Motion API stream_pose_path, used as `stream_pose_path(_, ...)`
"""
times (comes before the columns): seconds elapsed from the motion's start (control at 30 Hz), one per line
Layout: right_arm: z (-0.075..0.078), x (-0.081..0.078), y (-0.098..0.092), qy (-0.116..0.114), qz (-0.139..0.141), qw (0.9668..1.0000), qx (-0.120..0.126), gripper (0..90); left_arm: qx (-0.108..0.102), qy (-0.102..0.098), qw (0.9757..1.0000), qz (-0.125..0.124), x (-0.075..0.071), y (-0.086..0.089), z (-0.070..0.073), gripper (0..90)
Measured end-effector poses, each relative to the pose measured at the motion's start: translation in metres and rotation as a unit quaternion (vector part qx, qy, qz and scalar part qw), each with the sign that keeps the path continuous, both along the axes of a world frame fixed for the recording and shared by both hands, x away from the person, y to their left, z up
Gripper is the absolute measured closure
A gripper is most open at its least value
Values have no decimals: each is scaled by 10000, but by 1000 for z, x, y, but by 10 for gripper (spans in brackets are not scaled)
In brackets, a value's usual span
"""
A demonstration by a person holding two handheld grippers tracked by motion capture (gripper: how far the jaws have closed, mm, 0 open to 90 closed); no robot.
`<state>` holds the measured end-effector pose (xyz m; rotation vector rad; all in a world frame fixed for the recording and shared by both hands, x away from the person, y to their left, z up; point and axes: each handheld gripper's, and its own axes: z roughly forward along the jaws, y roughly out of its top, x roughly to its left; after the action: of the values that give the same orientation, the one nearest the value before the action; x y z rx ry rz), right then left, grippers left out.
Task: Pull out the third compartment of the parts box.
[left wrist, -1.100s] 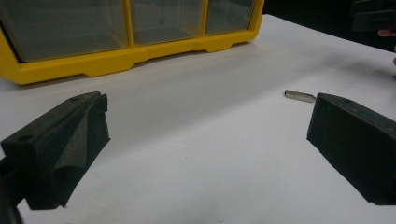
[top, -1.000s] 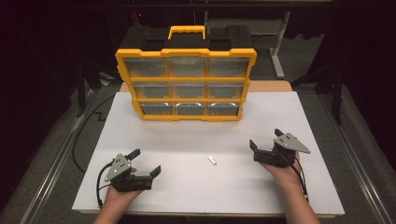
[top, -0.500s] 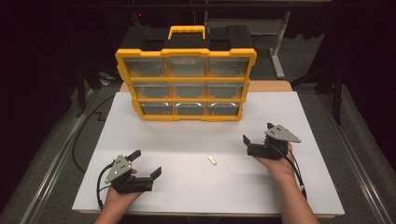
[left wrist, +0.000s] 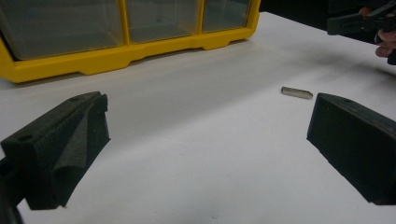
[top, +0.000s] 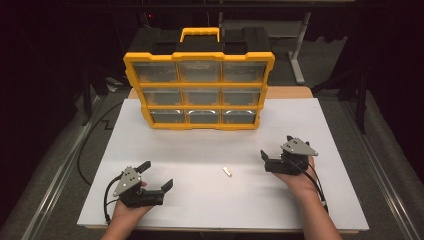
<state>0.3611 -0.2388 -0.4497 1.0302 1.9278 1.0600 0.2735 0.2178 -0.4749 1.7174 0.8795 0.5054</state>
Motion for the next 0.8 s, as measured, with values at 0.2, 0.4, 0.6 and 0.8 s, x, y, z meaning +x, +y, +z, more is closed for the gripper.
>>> stream_pose_path(0.2,-7,-5,-1,67,85,9986,-508,0,74,6,10000,-21,0,-1,-1,2)
stream_pose_path(0.4,-12,-11,-1,82,258,9940,-1059,0,59,16,10000,-21,1,0,-1,1)
stream_pose_path(0.6,-15,-15,3,62,396,9880,-1493,0,51,26,10000,-29,1,0,-1,1)
stream_pose_path(0.8,-13,-19,10,-150,567,9803,-1889,0,71,40,10000,-42,2,0,-2,1)
